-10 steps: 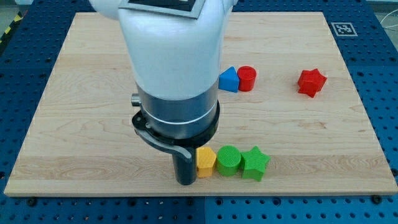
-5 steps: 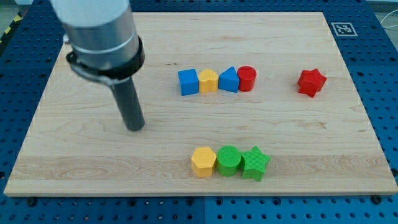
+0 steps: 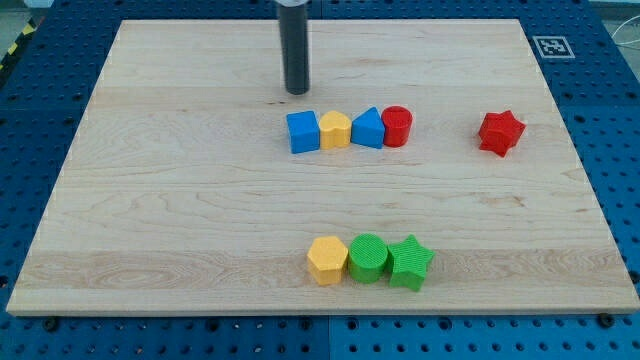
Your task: Slide the yellow heart towards bottom center
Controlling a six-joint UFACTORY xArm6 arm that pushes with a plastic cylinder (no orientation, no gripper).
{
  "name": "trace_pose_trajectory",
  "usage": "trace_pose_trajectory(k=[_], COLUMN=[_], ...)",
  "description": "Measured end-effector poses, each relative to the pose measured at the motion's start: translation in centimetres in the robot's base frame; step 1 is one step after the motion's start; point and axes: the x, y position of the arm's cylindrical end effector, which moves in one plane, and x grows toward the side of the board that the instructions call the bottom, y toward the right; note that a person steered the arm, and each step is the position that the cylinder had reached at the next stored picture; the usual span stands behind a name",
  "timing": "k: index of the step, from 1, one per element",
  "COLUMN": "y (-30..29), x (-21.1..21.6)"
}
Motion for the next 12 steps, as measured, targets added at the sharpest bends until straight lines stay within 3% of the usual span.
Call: trace_pose_trajectory(k=[7, 9, 12], y=[4.0, 8.3, 5.5], x=[11.9, 12.6, 17.6])
